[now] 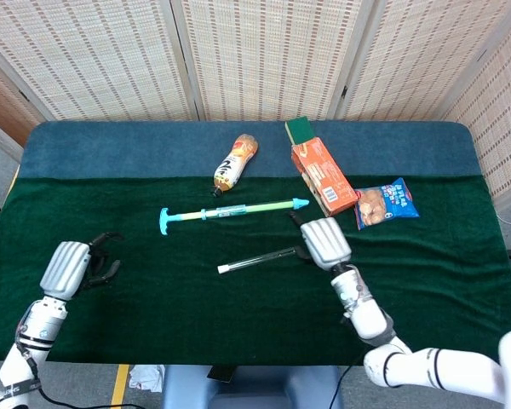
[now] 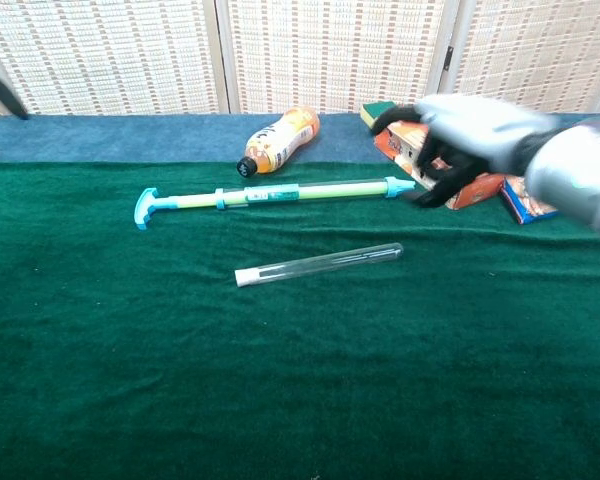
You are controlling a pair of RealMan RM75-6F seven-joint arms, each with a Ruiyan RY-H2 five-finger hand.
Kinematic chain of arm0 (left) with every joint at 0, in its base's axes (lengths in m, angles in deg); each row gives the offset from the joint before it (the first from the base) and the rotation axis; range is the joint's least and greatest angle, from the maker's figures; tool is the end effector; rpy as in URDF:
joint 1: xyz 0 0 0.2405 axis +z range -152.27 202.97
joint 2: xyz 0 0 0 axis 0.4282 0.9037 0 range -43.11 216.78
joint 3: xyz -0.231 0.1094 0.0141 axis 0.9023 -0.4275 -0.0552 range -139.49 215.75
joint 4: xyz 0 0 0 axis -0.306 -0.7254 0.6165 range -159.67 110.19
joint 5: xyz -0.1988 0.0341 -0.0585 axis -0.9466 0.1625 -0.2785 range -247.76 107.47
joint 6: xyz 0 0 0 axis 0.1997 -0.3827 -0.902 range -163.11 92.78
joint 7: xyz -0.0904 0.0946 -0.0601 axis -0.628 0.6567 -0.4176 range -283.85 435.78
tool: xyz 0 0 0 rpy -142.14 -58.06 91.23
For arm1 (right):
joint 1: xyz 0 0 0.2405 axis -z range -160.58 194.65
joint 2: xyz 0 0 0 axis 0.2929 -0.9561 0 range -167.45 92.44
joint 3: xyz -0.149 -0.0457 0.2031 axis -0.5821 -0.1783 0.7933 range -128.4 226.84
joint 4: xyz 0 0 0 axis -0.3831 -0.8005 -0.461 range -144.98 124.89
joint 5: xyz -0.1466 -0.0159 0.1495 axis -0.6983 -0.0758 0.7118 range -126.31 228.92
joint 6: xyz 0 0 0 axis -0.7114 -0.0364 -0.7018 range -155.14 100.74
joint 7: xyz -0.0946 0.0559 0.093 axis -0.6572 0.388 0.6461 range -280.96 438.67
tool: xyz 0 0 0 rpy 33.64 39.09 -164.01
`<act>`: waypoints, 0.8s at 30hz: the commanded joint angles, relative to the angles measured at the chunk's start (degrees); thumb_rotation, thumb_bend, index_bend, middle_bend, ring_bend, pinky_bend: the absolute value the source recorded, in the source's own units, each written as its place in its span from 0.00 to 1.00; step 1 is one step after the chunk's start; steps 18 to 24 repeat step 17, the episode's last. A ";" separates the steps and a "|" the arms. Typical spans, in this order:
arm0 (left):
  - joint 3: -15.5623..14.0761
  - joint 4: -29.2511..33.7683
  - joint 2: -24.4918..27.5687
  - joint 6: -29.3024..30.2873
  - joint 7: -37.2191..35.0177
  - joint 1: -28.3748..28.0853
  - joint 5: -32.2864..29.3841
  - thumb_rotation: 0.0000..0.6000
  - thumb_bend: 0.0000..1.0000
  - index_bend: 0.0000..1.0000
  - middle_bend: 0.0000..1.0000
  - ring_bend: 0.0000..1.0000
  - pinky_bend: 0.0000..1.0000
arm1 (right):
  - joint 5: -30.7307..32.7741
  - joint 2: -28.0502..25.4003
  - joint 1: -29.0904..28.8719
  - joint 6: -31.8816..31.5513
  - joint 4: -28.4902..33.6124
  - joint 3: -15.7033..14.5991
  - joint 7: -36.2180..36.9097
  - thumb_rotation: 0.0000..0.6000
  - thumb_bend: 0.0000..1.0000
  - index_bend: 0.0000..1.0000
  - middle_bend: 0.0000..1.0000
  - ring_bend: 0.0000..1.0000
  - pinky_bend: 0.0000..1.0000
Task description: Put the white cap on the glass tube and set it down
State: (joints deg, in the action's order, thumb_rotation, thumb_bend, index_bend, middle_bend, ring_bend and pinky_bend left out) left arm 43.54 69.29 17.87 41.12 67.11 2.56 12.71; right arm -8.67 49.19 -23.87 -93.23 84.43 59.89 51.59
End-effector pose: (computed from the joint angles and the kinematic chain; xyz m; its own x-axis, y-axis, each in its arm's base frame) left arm -0.2343 0.2733 0.1172 0.1515 0.0702 0.9860 0.9587 -0.2533 -0.1293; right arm -0.1313 -0.3287 0.0112 0.4027 -0.1531 0.9024 -0.8860 -0.3127 0.3424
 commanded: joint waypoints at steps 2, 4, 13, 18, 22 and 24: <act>0.19 -4.10 0.63 2.31 1.78 3.36 -3.45 1.00 0.45 0.36 0.74 0.59 0.61 | -4.71 -11.31 7.61 -7.08 8.76 -3.73 0.37 1.00 0.41 0.26 0.66 0.85 0.92; -0.15 -5.60 0.61 3.63 2.29 4.92 -4.14 1.00 0.45 0.36 0.65 0.51 0.54 | -7.31 -14.40 10.36 -9.26 9.85 -5.33 2.84 1.00 0.41 0.27 0.53 0.70 0.74; -2.43 -7.31 0.68 10.91 4.31 11.48 -2.55 1.00 0.45 0.29 0.42 0.28 0.32 | -19.25 -21.42 21.13 -19.24 6.86 -11.16 14.82 1.00 0.41 0.14 0.17 0.25 0.24; -3.70 -6.09 0.78 13.94 5.15 14.04 -0.73 1.00 0.45 0.28 0.41 0.28 0.30 | -21.99 -21.99 25.48 -24.04 5.19 -12.57 16.09 1.00 0.41 0.13 0.15 0.24 0.23; -3.70 -6.09 0.78 13.94 5.15 14.04 -0.73 1.00 0.45 0.28 0.41 0.28 0.30 | -21.99 -21.99 25.48 -24.04 5.19 -12.57 16.09 1.00 0.41 0.13 0.15 0.24 0.23; -3.70 -6.09 0.78 13.94 5.15 14.04 -0.73 1.00 0.45 0.28 0.41 0.28 0.30 | -21.99 -21.99 25.48 -24.04 5.19 -12.57 16.09 1.00 0.41 0.13 0.15 0.24 0.23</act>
